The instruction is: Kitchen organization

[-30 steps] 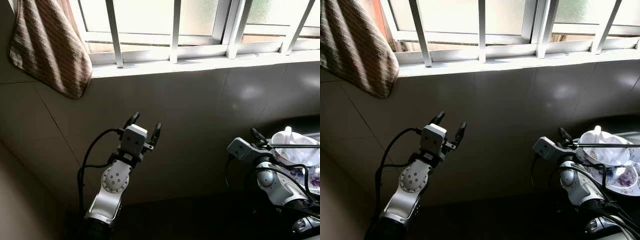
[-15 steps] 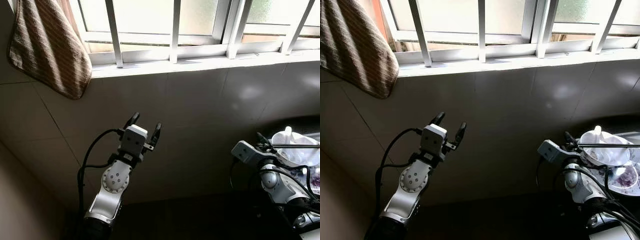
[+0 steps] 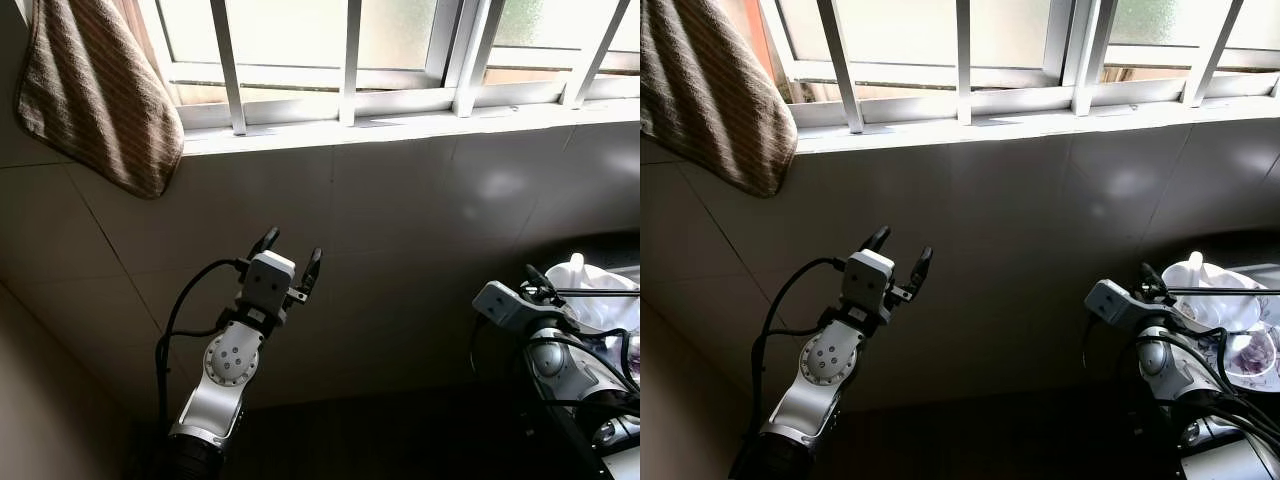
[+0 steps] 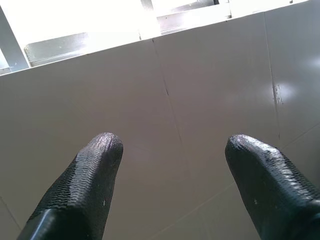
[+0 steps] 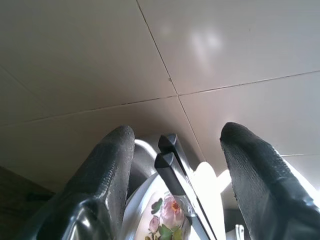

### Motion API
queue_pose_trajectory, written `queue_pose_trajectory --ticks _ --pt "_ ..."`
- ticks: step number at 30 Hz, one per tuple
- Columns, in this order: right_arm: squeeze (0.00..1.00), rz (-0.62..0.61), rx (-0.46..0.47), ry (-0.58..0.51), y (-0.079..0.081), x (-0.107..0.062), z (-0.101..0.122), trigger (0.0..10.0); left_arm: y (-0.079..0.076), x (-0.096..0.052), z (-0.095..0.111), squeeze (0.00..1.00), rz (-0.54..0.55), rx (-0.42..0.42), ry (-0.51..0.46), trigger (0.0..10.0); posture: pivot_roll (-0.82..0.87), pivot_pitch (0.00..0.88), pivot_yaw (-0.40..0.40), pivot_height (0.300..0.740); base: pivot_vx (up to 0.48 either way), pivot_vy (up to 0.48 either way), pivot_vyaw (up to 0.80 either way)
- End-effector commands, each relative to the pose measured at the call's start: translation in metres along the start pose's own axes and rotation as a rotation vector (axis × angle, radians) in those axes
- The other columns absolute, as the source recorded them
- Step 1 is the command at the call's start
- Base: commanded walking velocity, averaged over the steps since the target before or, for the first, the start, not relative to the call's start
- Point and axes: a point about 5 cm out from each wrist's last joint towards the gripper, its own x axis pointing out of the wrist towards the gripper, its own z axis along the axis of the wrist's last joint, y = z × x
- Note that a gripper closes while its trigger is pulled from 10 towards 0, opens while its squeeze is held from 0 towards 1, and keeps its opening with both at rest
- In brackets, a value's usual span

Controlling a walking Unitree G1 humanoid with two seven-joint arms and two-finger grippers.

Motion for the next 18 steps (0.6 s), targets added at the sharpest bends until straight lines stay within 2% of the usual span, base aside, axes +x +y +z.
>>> queue_pose_trajectory --ticks 1,9,10,12,13,18 --pt "0.00 -0.017 -0.030 -0.001 -0.0069 0.0020 -0.0018 10.0 0.0017 0.0012 0.0008 0.00 0.004 0.013 -0.003 10.0 0.04 0.000 0.031 0.740 0.000 0.000 0.00" --pt "0.00 -0.031 -0.053 0.003 -0.0067 0.0014 -0.0042 10.0 0.0013 0.0004 -0.0006 0.00 0.004 0.014 0.002 10.0 0.04 0.000 0.030 0.740 0.000 0.000 0.00" --pt "0.00 -0.030 -0.052 0.004 -0.0066 0.0013 -0.0043 5.9 0.0013 0.0004 -0.0007 0.00 0.004 0.014 0.002 10.0 0.04 0.000 0.030 0.740 0.000 0.000 0.00" --pt "0.00 -0.031 -0.051 0.003 -0.0065 0.0013 -0.0044 5.9 0.0013 0.0004 -0.0008 0.00 0.004 0.014 0.002 10.0 0.04 0.000 0.030 0.740 0.000 0.000 0.00" --pt "0.00 -0.030 -0.050 0.002 -0.0064 0.0013 -0.0044 0.1 0.0013 0.0004 -0.0009 0.00 0.003 0.014 0.003 10.0 0.04 0.000 0.030 0.740 0.000 0.000 0.00" --pt "0.00 -0.028 -0.077 -0.004 -0.0053 0.0005 -0.0055 0.0 0.0009 0.0003 -0.0016 0.00 0.003 0.013 0.006 10.0 0.04 0.000 0.030 0.740 0.000 0.000 0.00"
